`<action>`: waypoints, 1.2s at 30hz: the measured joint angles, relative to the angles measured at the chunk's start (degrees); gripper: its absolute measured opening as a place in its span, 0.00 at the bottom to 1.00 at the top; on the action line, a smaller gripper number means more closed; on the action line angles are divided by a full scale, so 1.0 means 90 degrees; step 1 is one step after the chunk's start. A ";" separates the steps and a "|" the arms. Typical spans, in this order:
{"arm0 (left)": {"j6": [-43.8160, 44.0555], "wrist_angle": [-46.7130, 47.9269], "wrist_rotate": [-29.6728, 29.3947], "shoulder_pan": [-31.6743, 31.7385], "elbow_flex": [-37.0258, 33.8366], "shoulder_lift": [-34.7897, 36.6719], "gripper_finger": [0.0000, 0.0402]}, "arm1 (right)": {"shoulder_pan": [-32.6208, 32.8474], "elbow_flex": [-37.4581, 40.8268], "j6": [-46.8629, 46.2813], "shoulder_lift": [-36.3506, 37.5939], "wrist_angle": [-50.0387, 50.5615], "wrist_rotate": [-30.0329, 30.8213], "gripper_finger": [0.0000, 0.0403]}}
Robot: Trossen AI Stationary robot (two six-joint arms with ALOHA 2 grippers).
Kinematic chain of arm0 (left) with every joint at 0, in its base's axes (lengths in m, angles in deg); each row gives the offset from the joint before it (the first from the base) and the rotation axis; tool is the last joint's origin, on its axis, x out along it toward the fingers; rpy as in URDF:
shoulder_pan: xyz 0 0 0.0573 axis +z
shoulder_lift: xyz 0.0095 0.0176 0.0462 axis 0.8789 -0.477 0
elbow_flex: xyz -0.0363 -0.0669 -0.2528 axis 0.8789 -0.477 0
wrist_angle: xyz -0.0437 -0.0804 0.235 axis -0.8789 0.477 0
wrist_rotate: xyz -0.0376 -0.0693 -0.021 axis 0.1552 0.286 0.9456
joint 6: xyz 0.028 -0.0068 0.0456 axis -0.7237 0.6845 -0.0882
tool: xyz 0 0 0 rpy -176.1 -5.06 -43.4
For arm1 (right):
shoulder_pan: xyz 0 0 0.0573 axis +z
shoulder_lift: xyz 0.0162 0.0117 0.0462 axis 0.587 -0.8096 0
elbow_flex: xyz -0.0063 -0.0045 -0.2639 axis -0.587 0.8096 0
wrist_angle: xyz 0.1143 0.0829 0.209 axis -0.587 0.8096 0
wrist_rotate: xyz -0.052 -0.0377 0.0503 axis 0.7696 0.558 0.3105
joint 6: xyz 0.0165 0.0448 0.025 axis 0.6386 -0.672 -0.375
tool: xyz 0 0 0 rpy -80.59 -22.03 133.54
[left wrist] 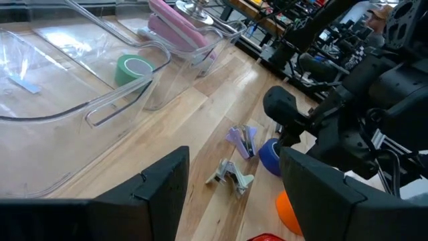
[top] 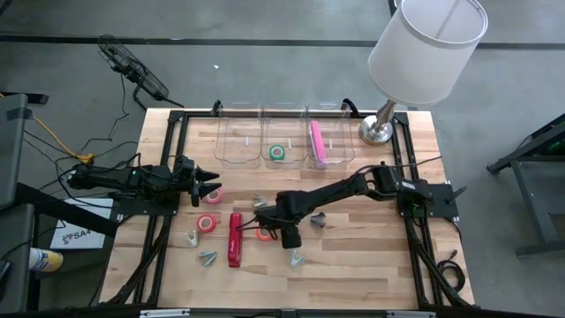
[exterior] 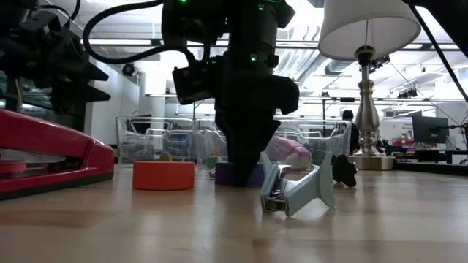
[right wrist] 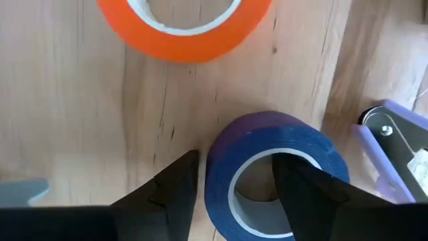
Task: Pick and place Stapler, Stapler remover, tape
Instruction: Put the blue tape into the middle transparent bin
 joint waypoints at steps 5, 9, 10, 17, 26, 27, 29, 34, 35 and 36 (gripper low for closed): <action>-0.0001 0.0000 0.0000 0.0000 0.0000 0.0001 0.57 | 0.0000 0.0000 -0.0261 0.0000 0.0000 0.0013 0.34; 0.0000 0.0000 0.0000 0.0000 0.0000 -0.0001 0.57 | 0.0000 0.0000 -0.0509 -0.0002 0.0000 -0.0038 0.24; 0.0001 0.0000 0.0000 -0.0001 0.0000 -0.0001 0.57 | 0.0000 0.0000 -0.0586 -0.0002 0.0000 -0.0072 0.21; 0.0000 0.0000 -0.0001 -0.0001 0.0000 -0.0001 0.57 | -0.0004 0.0000 -0.1071 0.0058 0.0000 -0.0391 0.08; 0.0000 0.0000 -0.0002 0.0001 0.0000 -0.0001 0.57 | -0.0041 0.0000 -0.1470 0.0723 0.0015 -0.0538 0.11; -0.0001 0.0002 -0.0002 0.0001 0.0000 -0.0001 0.57 | -0.0059 0.0000 -0.1473 0.0811 0.0000 -0.0563 0.12; -0.0001 0.0000 -0.0002 -0.0001 0.0000 -0.0001 0.57 | -0.0125 0.0000 -0.1571 0.0973 -0.0001 -0.0614 0.11; 0.0001 0.0001 -0.0002 0.0001 0.0000 0.0000 0.57 | -0.0460 0.0000 -0.1781 0.1332 -0.0044 -0.0560 0.09; -0.0001 0.0002 -0.0002 0.0000 0.0000 -0.0001 0.57 | -0.0538 0.0000 -0.1781 0.1402 -0.0081 -0.0520 0.09; 0.0001 0.0002 -0.0002 0.0001 0.0000 -0.0001 0.57 | -0.0618 0.0000 -0.1781 0.1466 -0.0112 -0.0478 0.09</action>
